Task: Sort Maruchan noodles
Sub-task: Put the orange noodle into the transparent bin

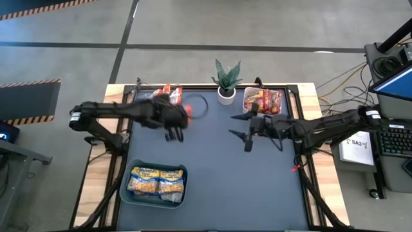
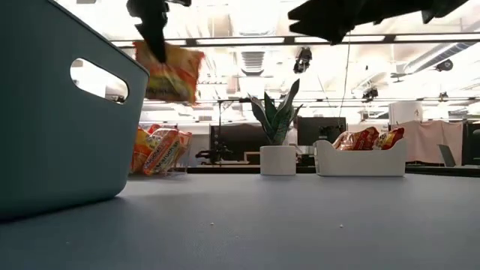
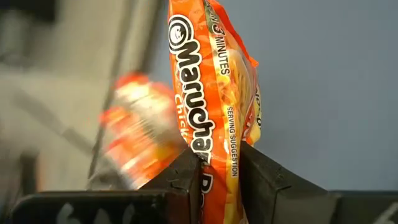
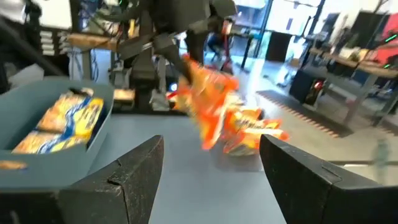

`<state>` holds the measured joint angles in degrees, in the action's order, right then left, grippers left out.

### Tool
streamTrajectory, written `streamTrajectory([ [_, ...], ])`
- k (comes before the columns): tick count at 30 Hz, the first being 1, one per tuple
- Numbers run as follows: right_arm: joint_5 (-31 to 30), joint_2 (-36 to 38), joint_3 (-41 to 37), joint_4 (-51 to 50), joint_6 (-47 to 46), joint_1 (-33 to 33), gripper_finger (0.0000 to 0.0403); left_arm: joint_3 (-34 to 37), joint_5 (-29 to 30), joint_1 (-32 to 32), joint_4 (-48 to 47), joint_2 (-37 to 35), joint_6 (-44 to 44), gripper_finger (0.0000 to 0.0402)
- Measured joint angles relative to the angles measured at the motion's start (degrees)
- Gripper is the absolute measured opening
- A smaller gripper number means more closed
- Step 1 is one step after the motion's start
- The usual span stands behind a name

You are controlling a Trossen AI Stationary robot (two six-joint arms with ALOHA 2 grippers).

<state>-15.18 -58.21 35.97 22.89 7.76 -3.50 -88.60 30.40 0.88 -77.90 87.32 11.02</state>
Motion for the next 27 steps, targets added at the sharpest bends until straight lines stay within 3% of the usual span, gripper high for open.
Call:
streamTrajectory([
  [4,-0.05,3.73,0.0,-3.58,-0.16,0.56,0.0245,-4.19,6.34,-6.3,-6.26,-2.59,5.76,0.0068],
  [8,0.07,6.9,-0.02,-5.74,5.69,0.55,0.0239,-3.21,6.65,-15.99,-6.75,-6.02,8.67,0.0068],
  [16,0.09,10.48,-0.11,-9.5,5.33,0.54,0.0239,-0.61,8.22,-33.89,-6.5,-7.78,13.89,0.0068],
  [27,0.07,11.47,-0.11,-11.58,7.44,0.55,0.0237,10.03,7.98,-41.09,-1.71,-5.87,10.65,0.0068],
])
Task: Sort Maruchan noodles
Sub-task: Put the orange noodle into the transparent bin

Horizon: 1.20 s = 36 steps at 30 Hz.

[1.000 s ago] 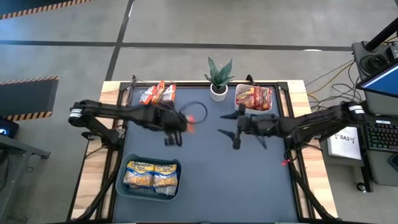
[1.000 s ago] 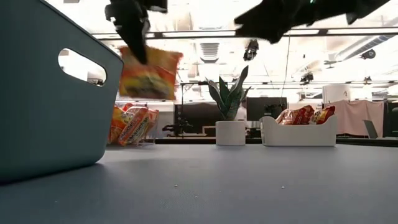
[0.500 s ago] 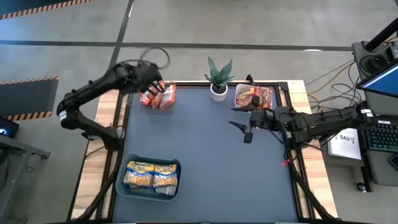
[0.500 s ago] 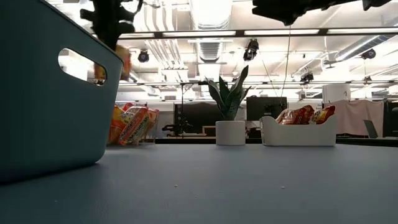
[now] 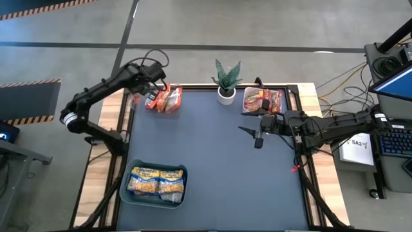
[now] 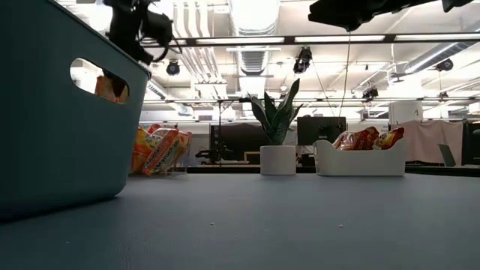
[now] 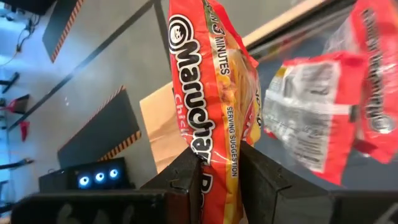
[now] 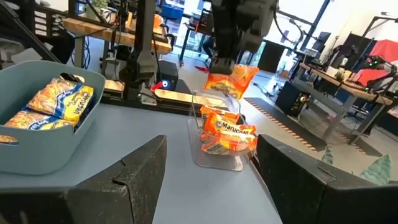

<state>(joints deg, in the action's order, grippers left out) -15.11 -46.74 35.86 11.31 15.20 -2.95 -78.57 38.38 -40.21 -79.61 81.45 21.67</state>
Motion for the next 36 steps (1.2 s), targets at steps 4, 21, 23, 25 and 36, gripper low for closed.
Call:
streamTrajectory([
  [4,0.0,0.0,0.0,0.07,0.04,0.0,0.024,3.79,0.06,-0.48,3.34,1.04,-0.65,0.0068],
  [21,-0.02,-0.02,0.0,0.07,0.45,0.0,0.024,7.75,0.2,-0.8,9.39,1.57,0.29,0.0074],
  [23,-0.02,-0.02,0.0,0.07,0.46,0.01,0.0238,7.83,0.19,-0.78,9.39,1.57,0.31,0.0084],
  [25,-0.01,-0.02,0.0,0.09,0.46,0.01,0.0237,7.83,0.19,-0.78,9.39,1.57,0.31,0.0099],
  [36,-0.01,-0.04,0.0,0.07,0.42,0.0,0.0242,7.83,0.17,-0.78,9.33,1.57,0.32,0.0182],
])
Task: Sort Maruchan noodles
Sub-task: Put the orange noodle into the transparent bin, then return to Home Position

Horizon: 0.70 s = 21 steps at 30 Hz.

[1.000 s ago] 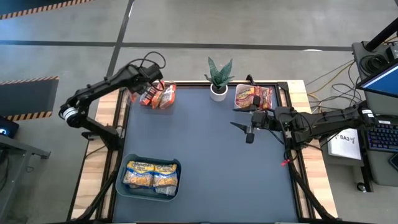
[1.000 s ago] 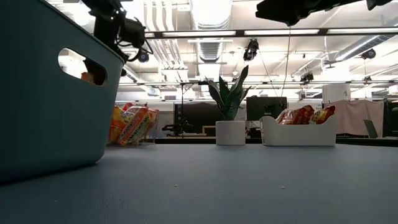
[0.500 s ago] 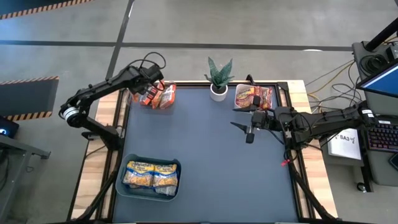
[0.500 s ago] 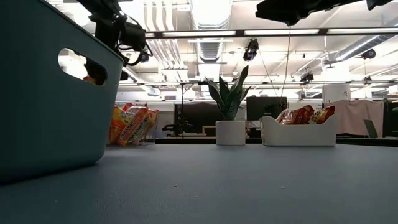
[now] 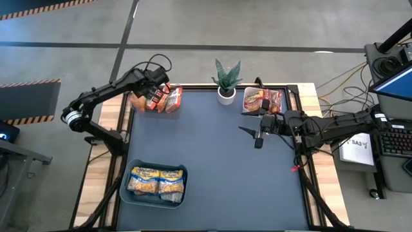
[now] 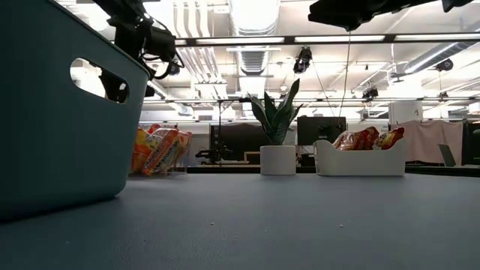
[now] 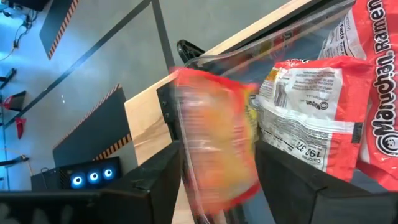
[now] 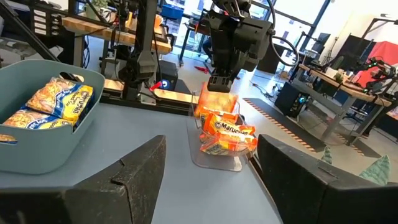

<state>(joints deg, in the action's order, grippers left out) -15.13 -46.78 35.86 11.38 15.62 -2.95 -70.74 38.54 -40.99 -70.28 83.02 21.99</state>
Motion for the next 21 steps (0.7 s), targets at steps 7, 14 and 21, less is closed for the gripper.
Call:
streamTrajectory([
  [7,-0.01,0.0,0.0,0.0,0.0,-0.01,0.0242,0.0,-0.04,0.0,-0.04,0.0,-0.01,0.0192],
  [14,-0.01,0.0,0.0,-0.2,0.28,0.0,0.0241,0.04,-5.14,1.75,-0.43,-0.64,-0.05,0.0192],
  [21,0.03,-0.04,0.0,-0.03,2.92,0.0,0.0235,0.09,-6.6,16.66,1.95,-6.97,-1.45,0.0192],
])
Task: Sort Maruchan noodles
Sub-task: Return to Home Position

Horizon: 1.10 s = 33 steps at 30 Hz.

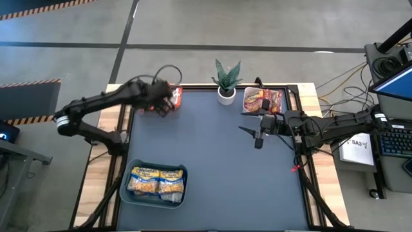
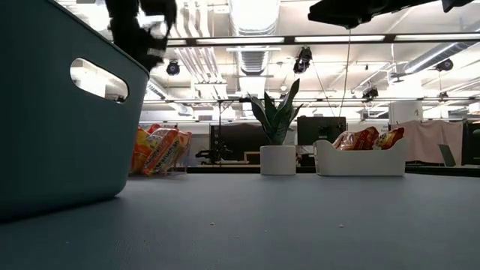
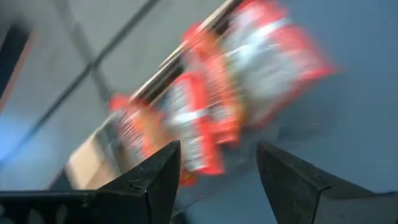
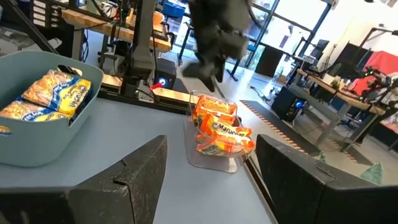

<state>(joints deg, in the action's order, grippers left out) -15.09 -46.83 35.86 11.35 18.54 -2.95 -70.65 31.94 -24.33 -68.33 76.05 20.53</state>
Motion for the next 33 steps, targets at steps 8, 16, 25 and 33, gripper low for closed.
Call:
streamTrajectory([
  [8,0.51,2.84,-0.73,-1.23,0.82,-0.01,0.0233,7.67,-3.47,26.02,22.17,-11.71,-6.77,0.0188],
  [16,0.62,9.5,-6.62,-2.27,-1.09,-0.01,0.0233,25.06,-1.09,41.96,41.84,-25.29,-13.61,0.0131],
  [25,3.49,20.31,-13.75,-2.14,-8.06,-0.03,0.0232,43.99,-0.58,39.44,57.6,-42.92,-14.09,0.0007],
  [33,3.11,30.39,-20.45,-1.91,-9.59,-0.01,0.0233,58.02,-7.46,38.86,77.99,-53.05,-19.81,0.0002],
])
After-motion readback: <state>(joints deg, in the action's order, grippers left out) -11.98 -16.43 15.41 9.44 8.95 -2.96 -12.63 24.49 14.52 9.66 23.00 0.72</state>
